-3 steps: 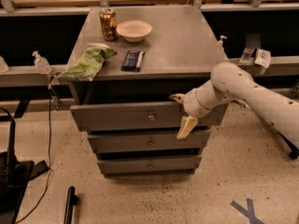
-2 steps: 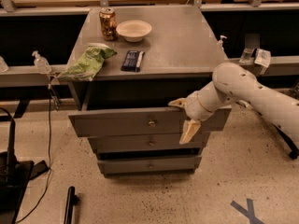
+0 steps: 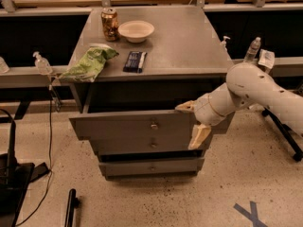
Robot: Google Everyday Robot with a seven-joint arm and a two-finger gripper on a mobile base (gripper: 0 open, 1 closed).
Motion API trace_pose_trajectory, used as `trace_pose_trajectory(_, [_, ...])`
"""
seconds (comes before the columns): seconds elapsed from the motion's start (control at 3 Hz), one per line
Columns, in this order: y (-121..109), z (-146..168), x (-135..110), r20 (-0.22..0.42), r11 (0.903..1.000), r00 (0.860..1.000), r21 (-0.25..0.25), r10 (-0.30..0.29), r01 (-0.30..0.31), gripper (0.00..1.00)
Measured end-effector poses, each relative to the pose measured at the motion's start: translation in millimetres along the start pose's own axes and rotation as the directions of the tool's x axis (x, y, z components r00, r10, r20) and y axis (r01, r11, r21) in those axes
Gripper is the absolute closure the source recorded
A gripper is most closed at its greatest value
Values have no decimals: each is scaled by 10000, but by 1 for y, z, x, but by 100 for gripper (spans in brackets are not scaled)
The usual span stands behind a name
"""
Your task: Open top drawer
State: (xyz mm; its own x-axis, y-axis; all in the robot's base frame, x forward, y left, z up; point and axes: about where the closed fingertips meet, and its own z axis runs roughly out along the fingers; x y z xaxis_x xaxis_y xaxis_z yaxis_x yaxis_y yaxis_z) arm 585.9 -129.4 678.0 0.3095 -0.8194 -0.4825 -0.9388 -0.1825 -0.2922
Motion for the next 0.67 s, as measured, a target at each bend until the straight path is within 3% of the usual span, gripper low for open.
trace_pose_trajectory(0.67, [-21, -7, -1, 7, 9970, 9997, 739, -224, 223, 17])
